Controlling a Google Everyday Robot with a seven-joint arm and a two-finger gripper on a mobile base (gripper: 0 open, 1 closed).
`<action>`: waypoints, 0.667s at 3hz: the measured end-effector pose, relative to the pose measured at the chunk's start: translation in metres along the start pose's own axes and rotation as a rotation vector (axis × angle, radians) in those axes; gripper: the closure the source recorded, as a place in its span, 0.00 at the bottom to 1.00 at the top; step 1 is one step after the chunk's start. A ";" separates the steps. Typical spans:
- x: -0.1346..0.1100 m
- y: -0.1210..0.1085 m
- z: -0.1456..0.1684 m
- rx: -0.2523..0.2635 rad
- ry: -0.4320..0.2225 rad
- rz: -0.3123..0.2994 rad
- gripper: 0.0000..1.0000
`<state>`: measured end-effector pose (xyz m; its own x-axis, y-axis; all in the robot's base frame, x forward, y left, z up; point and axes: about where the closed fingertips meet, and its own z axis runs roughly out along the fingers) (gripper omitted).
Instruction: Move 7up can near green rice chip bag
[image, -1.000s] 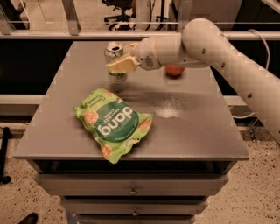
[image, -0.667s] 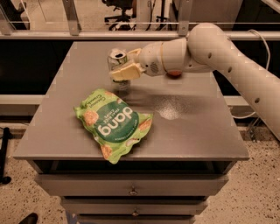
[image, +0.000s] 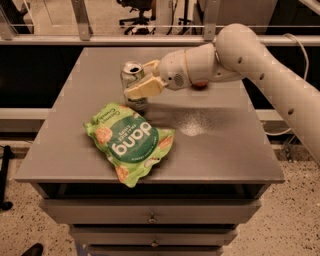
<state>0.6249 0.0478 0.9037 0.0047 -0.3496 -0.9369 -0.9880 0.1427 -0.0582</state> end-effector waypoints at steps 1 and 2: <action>-0.001 0.008 0.012 -0.056 -0.009 0.003 0.20; 0.000 0.010 0.021 -0.081 -0.014 0.007 0.01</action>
Offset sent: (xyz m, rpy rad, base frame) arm -0.0063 0.0244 -0.0124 0.0213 0.0456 0.0903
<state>0.6179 0.0684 0.8955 -0.0008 -0.3357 -0.9420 -0.9973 0.0700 -0.0240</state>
